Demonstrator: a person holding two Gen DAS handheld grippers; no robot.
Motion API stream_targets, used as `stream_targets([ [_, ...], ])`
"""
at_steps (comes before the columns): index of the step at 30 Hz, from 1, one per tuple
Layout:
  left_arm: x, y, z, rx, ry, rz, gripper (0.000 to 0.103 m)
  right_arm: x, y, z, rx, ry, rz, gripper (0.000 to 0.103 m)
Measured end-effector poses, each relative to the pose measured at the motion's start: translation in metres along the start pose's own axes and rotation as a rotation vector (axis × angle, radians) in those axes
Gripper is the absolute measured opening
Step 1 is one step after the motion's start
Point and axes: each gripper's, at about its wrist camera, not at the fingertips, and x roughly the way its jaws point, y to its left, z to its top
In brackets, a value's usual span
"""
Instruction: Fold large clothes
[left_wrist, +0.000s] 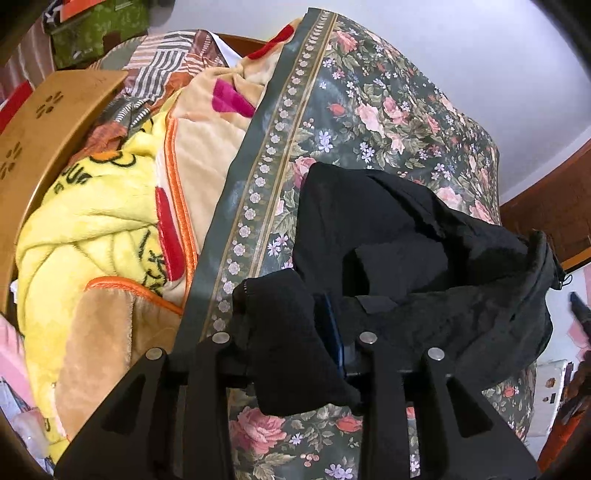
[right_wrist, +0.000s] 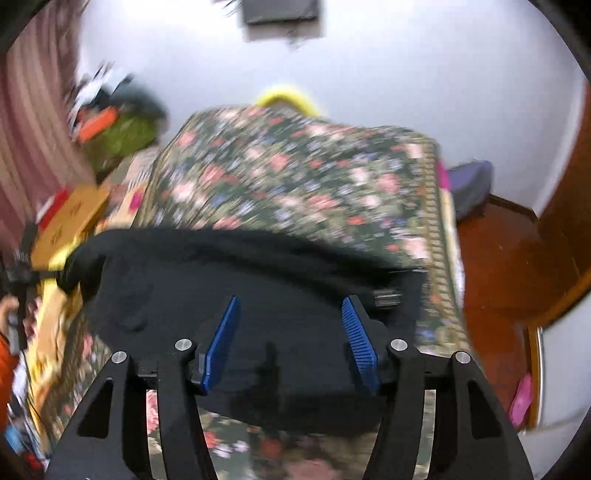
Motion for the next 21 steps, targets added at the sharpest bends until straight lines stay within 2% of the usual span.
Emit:
stream_targets([
  [2,-0.008,-0.001,0.001,0.005,-0.008,-0.006,0.03,0.035,0.019,-0.003,-0.023,0.089,0.019,0.054],
  [4,-0.016,0.002,0.003,-0.011,-0.017,-0.045,0.03,0.062,0.025,-0.011,-0.015,0.154,0.017,0.054],
  [7,-0.033,0.006,0.011,-0.026,-0.057,-0.175,0.035,0.077,0.021,-0.019,0.005,0.161,0.006,0.054],
  [9,-0.04,0.006,0.016,-0.031,-0.067,-0.221,0.036,0.077,0.016,-0.02,0.016,0.161,0.022,0.055],
  [15,-0.047,-0.002,0.021,0.012,-0.029,-0.206,0.037,0.082,0.022,-0.018,0.002,0.163,0.006,0.055],
  [21,-0.05,0.012,0.009,0.058,0.101,-0.187,0.04,0.077,0.025,-0.024,-0.007,0.143,0.007,0.055],
])
